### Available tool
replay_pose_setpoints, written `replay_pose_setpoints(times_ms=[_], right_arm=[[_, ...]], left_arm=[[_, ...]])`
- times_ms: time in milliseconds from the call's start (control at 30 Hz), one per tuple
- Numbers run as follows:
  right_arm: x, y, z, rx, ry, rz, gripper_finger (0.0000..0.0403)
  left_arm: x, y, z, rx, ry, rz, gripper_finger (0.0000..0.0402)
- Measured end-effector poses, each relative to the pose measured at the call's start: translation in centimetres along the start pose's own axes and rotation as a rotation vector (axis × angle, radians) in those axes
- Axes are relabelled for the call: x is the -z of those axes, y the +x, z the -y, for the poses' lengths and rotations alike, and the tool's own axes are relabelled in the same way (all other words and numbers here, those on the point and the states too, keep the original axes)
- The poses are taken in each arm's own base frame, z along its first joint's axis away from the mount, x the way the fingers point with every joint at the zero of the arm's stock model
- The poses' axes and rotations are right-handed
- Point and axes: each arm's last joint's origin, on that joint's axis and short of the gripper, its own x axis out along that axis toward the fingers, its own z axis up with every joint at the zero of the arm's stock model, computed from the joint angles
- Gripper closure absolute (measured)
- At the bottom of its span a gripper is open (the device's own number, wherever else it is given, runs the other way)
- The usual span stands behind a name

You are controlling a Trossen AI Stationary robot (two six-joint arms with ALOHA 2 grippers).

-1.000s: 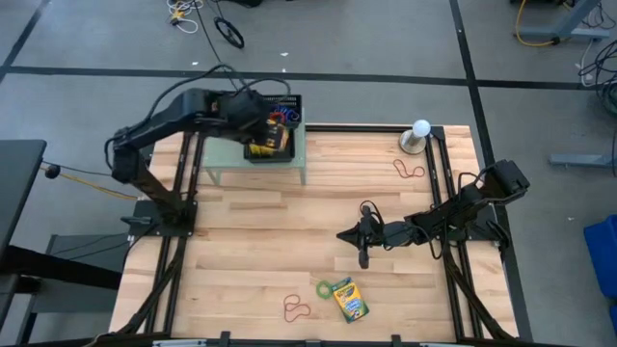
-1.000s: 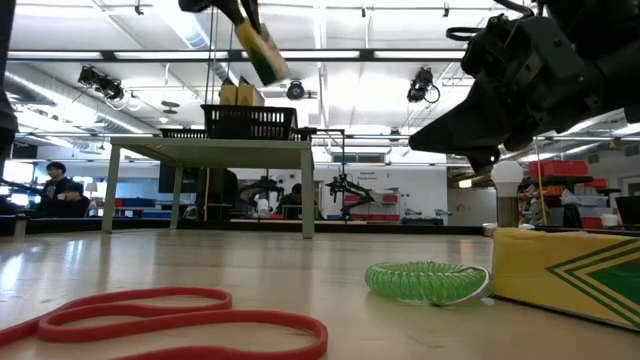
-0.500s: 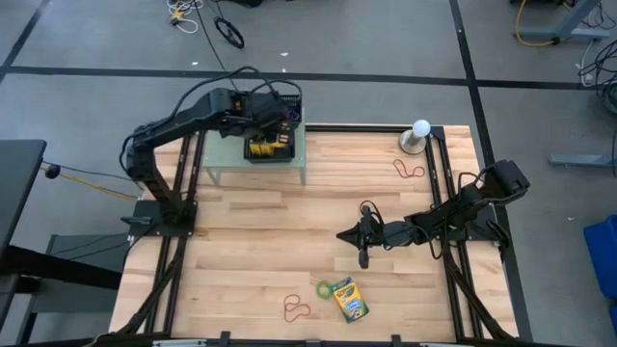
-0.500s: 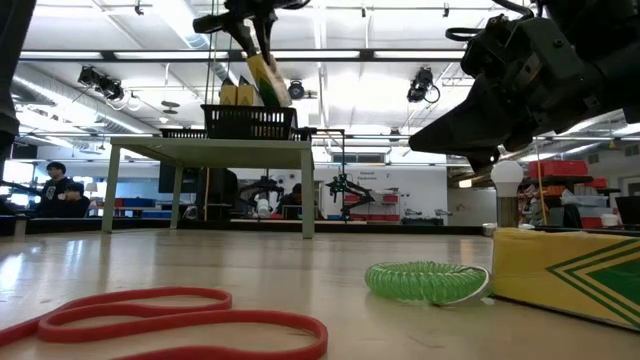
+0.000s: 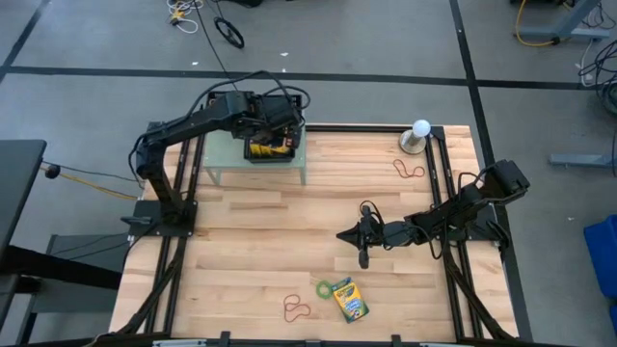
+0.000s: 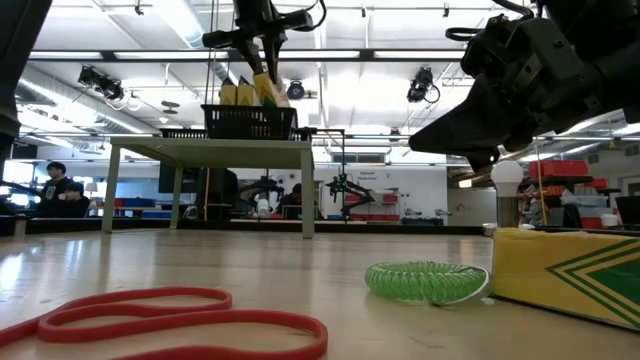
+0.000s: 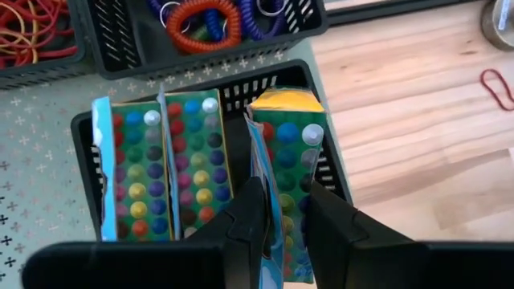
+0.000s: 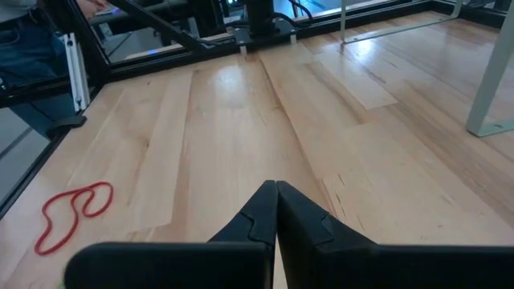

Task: Pick & Place Office Desk Supplies
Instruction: Put the crayon box into the bottom black bin on the shelf, then put the green spring keychain into the top right black bin on the shelf

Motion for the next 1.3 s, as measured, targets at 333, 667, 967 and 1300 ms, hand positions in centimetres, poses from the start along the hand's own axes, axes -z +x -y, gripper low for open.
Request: replay_pose_setpoints(times_ms=[333,667,967,1300], right_arm=[[0.0,0.0,0.0,0.0,-0.004,0.0,0.0391],[0.0,0.0,0.0,0.0,-0.008,0.0,0.0391],[0.0,0.0,0.0,0.0,-0.008,0.0,0.0391],[0.0,0.0,0.0,0.001,-0.008,-0.001,0.0391]], left_arm=[[0.2,-0.1,0.1,0.007,0.04,-0.006,0.0314],[0.4,-0.2,0.3,0.015,0.087,-0.01,0.0213],[0.3,-0.2,0.3,0.019,0.181,0.002,0.0206],[3.2,-5.2,1.9,0.05,0.469,0.239,0.0289]])
